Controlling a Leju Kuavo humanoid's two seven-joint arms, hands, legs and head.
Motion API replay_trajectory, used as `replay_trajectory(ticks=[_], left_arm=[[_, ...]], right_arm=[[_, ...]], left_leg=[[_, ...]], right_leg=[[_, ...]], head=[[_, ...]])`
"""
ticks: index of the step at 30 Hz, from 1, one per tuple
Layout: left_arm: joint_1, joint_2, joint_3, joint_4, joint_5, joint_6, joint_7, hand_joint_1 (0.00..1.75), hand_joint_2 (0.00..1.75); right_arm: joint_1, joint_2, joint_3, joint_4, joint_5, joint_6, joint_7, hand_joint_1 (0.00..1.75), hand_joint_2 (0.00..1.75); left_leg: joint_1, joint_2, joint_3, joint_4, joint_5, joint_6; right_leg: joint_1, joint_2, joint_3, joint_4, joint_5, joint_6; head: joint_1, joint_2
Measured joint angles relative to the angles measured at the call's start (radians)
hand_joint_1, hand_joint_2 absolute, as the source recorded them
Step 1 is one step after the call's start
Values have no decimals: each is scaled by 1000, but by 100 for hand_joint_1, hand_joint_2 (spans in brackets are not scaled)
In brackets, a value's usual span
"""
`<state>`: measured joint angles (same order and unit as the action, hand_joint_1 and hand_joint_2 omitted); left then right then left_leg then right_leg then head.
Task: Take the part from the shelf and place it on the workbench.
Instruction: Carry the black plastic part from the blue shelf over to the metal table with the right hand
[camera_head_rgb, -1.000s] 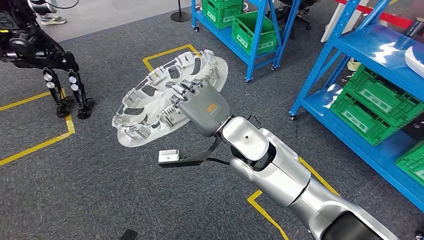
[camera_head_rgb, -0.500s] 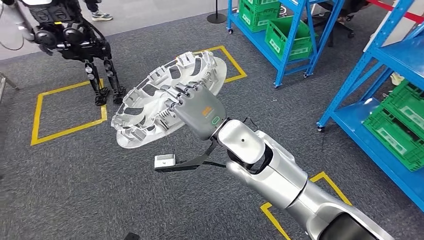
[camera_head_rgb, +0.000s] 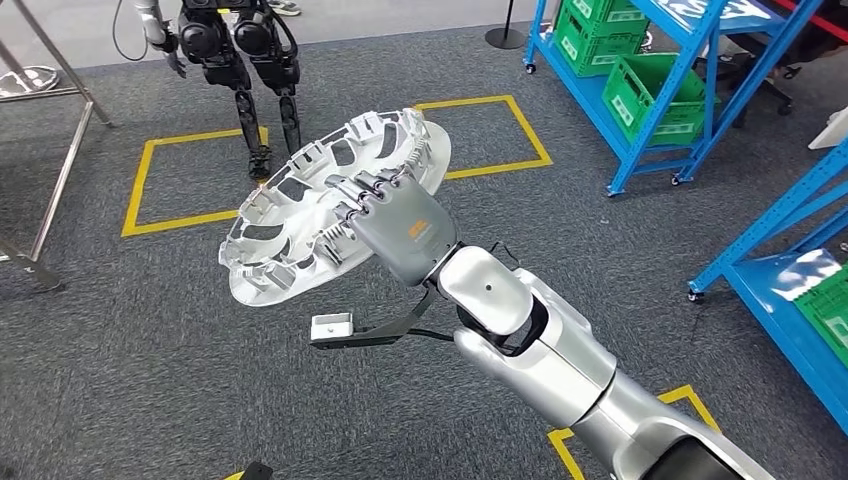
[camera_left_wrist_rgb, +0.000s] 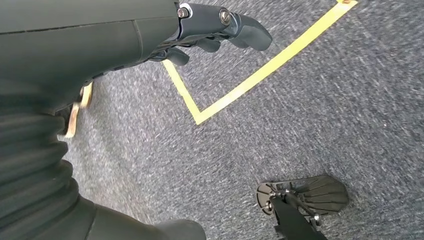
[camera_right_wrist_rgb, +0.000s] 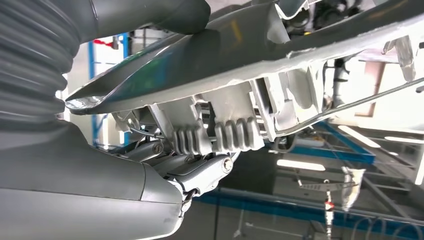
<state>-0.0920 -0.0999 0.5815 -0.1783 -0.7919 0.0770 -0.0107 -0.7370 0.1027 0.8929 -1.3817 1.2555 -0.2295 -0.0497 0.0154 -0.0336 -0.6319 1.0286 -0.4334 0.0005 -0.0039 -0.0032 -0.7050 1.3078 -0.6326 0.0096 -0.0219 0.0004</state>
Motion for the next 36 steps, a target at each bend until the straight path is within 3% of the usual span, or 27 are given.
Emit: replay_trajectory(ticks=[1, 2, 5, 7, 9, 11, 13, 15, 16, 17, 19, 21, 22, 25, 27, 29, 31, 32, 33, 34, 36], left_arm=[[1, 0, 0, 0, 0, 0, 0, 0, 175], [2, 0, 0, 0, 0, 0, 0, 0, 175], [2, -2, 1, 0, 0, 0, -3, 0, 175], [1, -3, 2, 0, 2, -2, -5, 0, 175], [4, -2, 4, 0, 4, -5, -6, 0, 175], [5, -2, 5, 0, 5, -7, -6, 0, 175], [2, -2, 5, 0, 6, -8, -6, 0, 175], [0, -1, 6, 0, 6, -8, -6, 0, 175], [0, -1, 6, 0, 6, -8, -6, 0, 175], [1, 0, 6, 1, 6, -7, -6, 0, 175], [1, 1, 6, 0, 6, -6, -7, 0, 175], [-1, 1, 7, -1, 7, -5, -8, 0, 175], [-1, 0, 7, -1, 7, -4, -8, 0, 175], [0, 1, 11, -1, 8, -3, -9, 0, 175], [1, 3, 18, -1, 8, -3, -9, 0, 175], [-1, 6, 23, -1, 10, -2, -9, 0, 175], [-1, 7, 25, -1, 13, 0, -9, 0, 175], [0, 7, 25, -1, 15, 0, -9, 0, 175], [0, 7, 27, -1, 16, 1, -9, 0, 175], [1, 6, 28, -1, 16, 1, -9, 0, 175], [0, 4, 30, -1, 16, 2, -9, 0, 175]], right_arm=[[4, -1, -1, 0, 1, 0, 0, 175, 175], [7, -1, -1, 0, 1, 1, 0, 175, 175], [9, -1, -3, -4, 1, 2, 0, 175, 175], [8, 0, -4, -8, 2, 2, -1, 175, 175], [6, 4, -5, -10, 2, 3, -2, 175, 175], [5, 9, -6, -11, 2, 4, -1, 175, 175], [4, 12, -8, -11, 3, 6, -1, 175, 175], [4, 12, -9, -11, 4, 6, -3, 175, 175], [4, 12, -9, -10, 3, 6, -5, 175, 175], [4, 12, -9, -10, 3, 5, -6, 175, 175], [1, 12, -9, -9, -1, 3, -12, 175, 175], [-5, 12, -9, -8, -9, -2, -19, 175, 175], [-9, 12, -9, -7, -14, -6, -22, 175, 175], [-24, 12, -9, 2, -28, -14, -27, 175, 175], [-39, 12, -9, 12, -37, -17, -31, 175, 175], [-50, 11, -8, 23, -47, -21, -36, 175, 175], [-52, 10, -8, 33, -54, -25, -38, 175, 175], [-53, 11, -8, 37, -55, -26, -39, 175, 175], [-53, 11, -8, 41, -56, -26, -39, 175, 175], [-54, 12, -8, 43, -56, -26, -39, 175, 175], [-59, 14, -8, 46, -56, -26, -39, 175, 175]], left_leg=[[0, -13, -1, 1, 0, 0], [-1, -26, -1, 3, 1, 0], [0, -64, -4, 6, 4, -8], [1, -82, -9, 4, 10, -20], [4, -94, -14, -2, 16, -33], [1, -56, -29, 22, -1, -42], [0, 4, -76, 124, -58, -49], [2, 24, -131, 250, -112, -57], [4, 26, -141, 277, -116, -60], [6, 30, -130, 263, -102, -63], [9, 58, -59, 137, -46, -67], [6, 92, -2, 32, -16, -57], [3, 99, 6, 14, -15, -48], [0, 67, 1, 12, -11, -20], [1, 45, 0, 11, -8, -7], [1, 23, -2, 11, -6, 0], [-1, -2, -3, 11, -5, 4], [-3, -17, -3, 11, -5, 4], [-3, -31, -2, 11, -4, 4], [-3, -46, -2, 11, -3, 3], [-2, -69, -5, 12, 0, -4]], right_leg=[[0, 2, -9, 12, 8, -2], [0, 5, 3, -17, 35, -6], [0, 50, 94, -212, 127, -18], [3, 66, 115, -262, 138, -21], [5, 45, 117, -270, 145, -29], [2, 23, 122, -281, 153, -42], [3, -1, 124, -287, 155, -51], [5, -26, 123, -287, 154, -54], [5, -39, 123, -287, 153, -54], [5, -51, 123, -286, 152, -53], [5, -73, 124, -281, 147, -46], [10, -90, 123, -273, 139, -34], [14, -97, 123, -270, 137, -29], [12, -114, 126, -268, 130, -14], [4, -75, 106, -218, 96, -3], [1, -21, 45, -92, 36, 0], [3, -3, -12, 11, 9, -2], [4, 0, -18, 12, 23, -7], [6, 6, -4, -25, 54, -13], [9, 22, 25, -93, 94, -21], [13, 64, 83, -221, 147, -35]], head=[[0, 0], [0, 0], [1, 0], [1, 0], [2, 0], [-1, 0], [-5, 0], [-6, 0], [-6, 0], [-6, 0], [-6, 0], [-7, 0], [-6, 0], [-4, 0], [-2, 0], [1, 0], [2, 0], [2, 0], [2, 0], [2, 0], [2, 0]])
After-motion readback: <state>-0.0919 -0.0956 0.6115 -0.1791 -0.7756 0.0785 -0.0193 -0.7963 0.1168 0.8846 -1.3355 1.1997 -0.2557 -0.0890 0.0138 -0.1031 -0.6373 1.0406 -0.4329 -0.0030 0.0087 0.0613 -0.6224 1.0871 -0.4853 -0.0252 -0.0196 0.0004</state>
